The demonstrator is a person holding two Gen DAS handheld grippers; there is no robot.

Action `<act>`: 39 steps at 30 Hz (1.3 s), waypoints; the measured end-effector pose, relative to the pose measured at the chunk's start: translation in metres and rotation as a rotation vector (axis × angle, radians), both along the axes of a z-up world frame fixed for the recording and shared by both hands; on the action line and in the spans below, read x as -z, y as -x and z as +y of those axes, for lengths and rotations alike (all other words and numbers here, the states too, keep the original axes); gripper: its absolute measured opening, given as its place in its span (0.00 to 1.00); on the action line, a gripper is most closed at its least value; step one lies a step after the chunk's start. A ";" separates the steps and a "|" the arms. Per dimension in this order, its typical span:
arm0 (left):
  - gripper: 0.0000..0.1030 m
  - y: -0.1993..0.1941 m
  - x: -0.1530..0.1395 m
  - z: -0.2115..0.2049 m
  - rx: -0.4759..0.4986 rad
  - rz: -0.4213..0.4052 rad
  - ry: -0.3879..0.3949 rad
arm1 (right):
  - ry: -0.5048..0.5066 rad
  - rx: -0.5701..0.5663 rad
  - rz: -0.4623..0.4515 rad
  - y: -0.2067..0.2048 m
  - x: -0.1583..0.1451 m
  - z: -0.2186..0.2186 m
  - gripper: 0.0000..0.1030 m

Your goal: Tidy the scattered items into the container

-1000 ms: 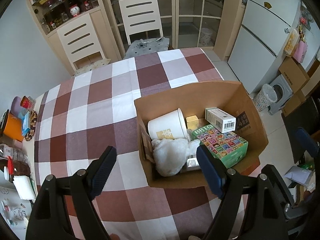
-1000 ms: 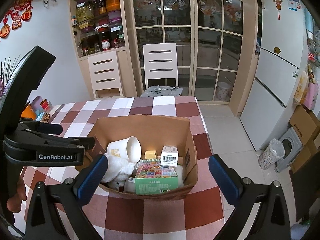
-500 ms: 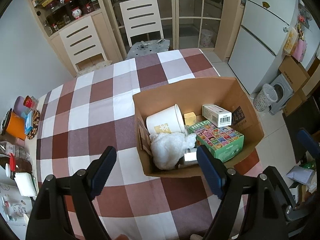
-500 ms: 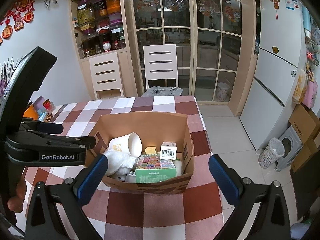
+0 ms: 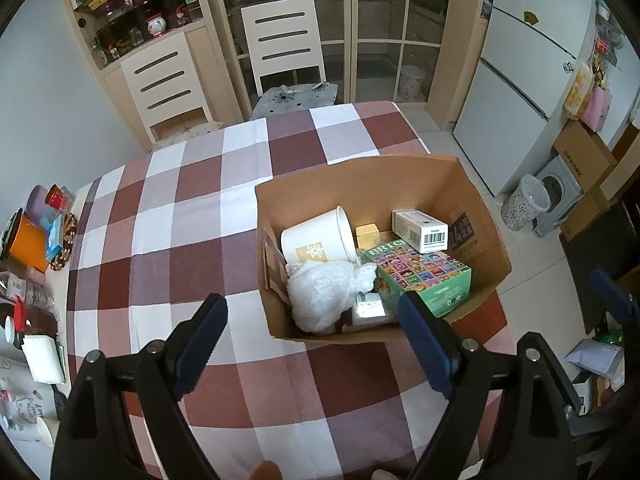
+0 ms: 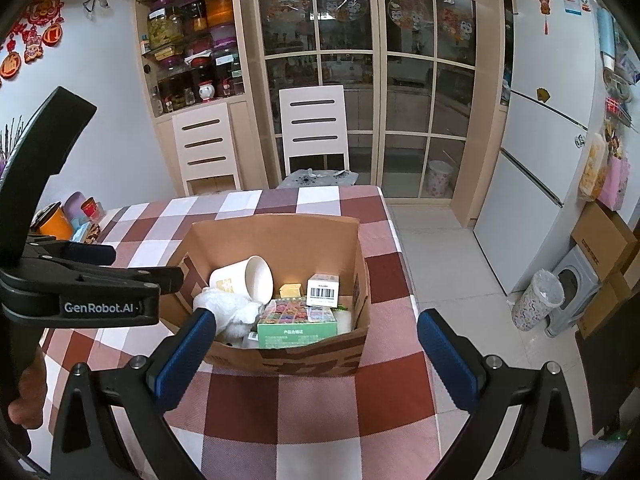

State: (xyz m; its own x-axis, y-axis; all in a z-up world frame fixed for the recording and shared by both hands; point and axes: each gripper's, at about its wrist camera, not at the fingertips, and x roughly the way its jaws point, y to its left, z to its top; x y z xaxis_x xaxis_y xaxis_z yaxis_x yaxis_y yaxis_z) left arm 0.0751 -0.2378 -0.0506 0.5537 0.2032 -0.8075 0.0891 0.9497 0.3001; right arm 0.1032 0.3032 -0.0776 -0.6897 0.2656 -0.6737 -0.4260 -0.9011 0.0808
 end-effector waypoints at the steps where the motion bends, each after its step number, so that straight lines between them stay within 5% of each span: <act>1: 0.86 0.000 0.001 -0.001 0.007 0.005 0.003 | 0.001 0.000 0.000 -0.001 0.000 0.001 1.00; 6: 0.87 0.002 0.007 -0.009 0.023 0.038 -0.002 | 0.000 -0.003 -0.002 -0.002 0.000 0.001 1.00; 10: 0.92 0.001 0.013 -0.014 -0.031 0.057 -0.127 | -0.001 -0.004 -0.001 -0.003 0.000 0.001 1.00; 18: 0.92 0.003 0.017 -0.009 -0.002 0.084 0.003 | -0.004 0.005 0.006 -0.004 0.002 0.003 1.00; 39: 0.93 0.007 0.013 -0.014 0.018 0.059 0.013 | -0.002 0.004 0.008 -0.007 0.003 0.009 1.00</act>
State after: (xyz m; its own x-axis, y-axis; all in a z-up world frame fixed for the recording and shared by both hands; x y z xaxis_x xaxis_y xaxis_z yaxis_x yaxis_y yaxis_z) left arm 0.0684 -0.2514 -0.0641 0.5082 0.1827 -0.8416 0.1235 0.9517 0.2812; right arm 0.1105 0.3117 -0.0803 -0.6943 0.2699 -0.6672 -0.4287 -0.8997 0.0822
